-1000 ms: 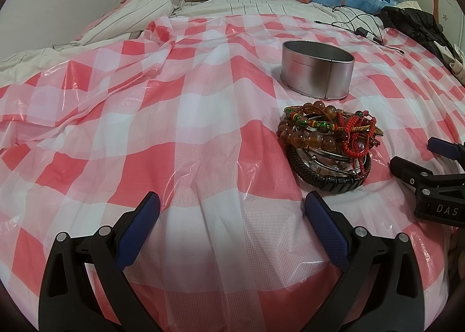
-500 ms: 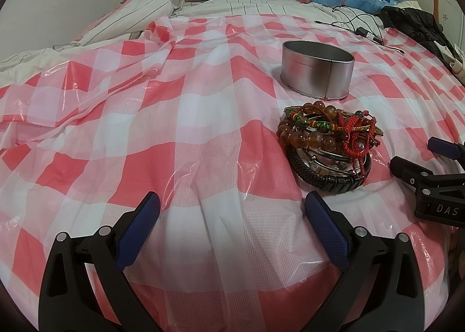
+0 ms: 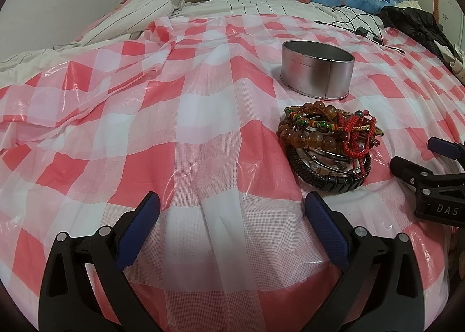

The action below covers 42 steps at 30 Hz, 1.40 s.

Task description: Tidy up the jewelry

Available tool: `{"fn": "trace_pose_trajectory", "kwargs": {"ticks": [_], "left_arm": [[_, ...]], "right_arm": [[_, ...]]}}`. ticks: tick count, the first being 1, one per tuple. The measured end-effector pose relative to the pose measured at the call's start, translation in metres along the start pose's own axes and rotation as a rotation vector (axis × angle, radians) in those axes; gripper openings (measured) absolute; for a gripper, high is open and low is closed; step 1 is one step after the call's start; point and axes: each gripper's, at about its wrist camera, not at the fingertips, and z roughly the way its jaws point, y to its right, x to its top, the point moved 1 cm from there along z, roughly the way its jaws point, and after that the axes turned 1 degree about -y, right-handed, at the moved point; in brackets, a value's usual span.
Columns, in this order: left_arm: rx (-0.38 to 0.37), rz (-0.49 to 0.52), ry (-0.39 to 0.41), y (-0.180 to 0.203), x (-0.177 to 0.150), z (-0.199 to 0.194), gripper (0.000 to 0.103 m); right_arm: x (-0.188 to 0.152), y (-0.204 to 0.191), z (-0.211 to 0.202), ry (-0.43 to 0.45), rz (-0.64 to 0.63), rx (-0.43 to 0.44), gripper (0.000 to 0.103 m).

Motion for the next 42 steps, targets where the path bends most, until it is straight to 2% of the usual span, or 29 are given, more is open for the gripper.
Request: {"fn": "trace_pose_trajectory", "kwargs": {"ticks": [21, 27, 31, 35, 37, 38, 40, 42], "left_arm": [[0.002, -0.001, -0.002, 0.000, 0.000, 0.000, 0.096], [-0.003, -0.033, -0.047, -0.009, 0.001, 0.001, 0.096], [-0.022, -0.005, -0.079, -0.011, 0.009, -0.006, 0.096], [-0.068, 0.040, -0.001, -0.007, 0.031, -0.026, 0.096], [-0.094, 0.115, 0.018, -0.004, 0.044, -0.031, 0.096], [-0.096, 0.154, 0.027, -0.003, 0.049, -0.032, 0.096], [-0.077, 0.206, 0.061, -0.005, 0.054, -0.035, 0.096], [-0.063, 0.188, 0.077, -0.011, 0.054, -0.034, 0.096]], "right_arm": [[-0.003, 0.002, 0.004, -0.009, 0.000, -0.001, 0.096], [0.003, 0.003, 0.006, -0.042, 0.018, 0.030, 0.096], [0.000, 0.004, 0.007, -0.043, 0.015, 0.025, 0.096], [0.001, 0.004, 0.008, -0.048, 0.014, 0.028, 0.096], [0.004, 0.005, 0.007, -0.059, 0.005, 0.061, 0.096], [0.006, 0.007, 0.002, -0.043, 0.010, 0.107, 0.096], [0.009, 0.012, -0.016, 0.046, 0.049, 0.188, 0.096], [0.019, 0.007, -0.033, 0.122, 0.022, 0.241, 0.096]]}}
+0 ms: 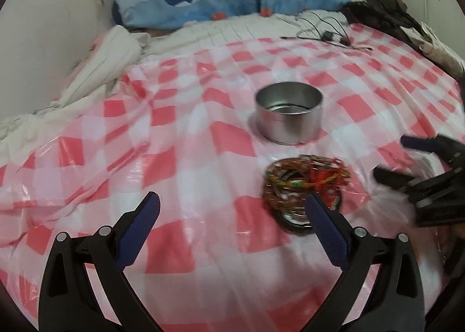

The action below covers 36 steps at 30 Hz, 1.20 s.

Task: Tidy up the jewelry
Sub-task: 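Move the right gripper to the pile and grasp a red string bracelet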

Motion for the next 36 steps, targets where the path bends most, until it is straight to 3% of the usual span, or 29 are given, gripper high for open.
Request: {"fn": "trace_pose_trajectory", "kwargs": {"ticks": [4, 10, 13, 15, 21, 27, 36], "left_arm": [[0.024, -0.071, -0.016, -0.013, 0.003, 0.001, 0.096], [0.069, -0.170, -0.023, -0.036, 0.000, 0.000, 0.096], [0.063, -0.179, -0.018, -0.038, 0.001, -0.001, 0.096], [0.062, -0.172, -0.018, -0.037, 0.001, -0.001, 0.096], [0.045, -0.152, -0.025, -0.030, 0.000, -0.001, 0.096], [0.033, -0.118, -0.030, -0.021, -0.002, 0.000, 0.096], [-0.092, 0.019, -0.001, 0.014, 0.001, -0.001, 0.096]], "right_arm": [[0.014, -0.034, 0.012, -0.027, -0.174, 0.051, 0.096], [0.016, -0.054, 0.032, -0.068, -0.213, 0.133, 0.093], [0.015, -0.054, 0.036, -0.088, -0.207, 0.154, 0.073], [0.014, -0.048, 0.039, -0.109, -0.171, 0.180, 0.047], [0.015, -0.039, 0.025, -0.076, -0.123, 0.257, 0.012], [0.018, -0.033, 0.010, -0.029, -0.114, 0.273, 0.009], [0.023, 0.000, 0.008, -0.026, 0.048, 0.351, 0.009]]}}
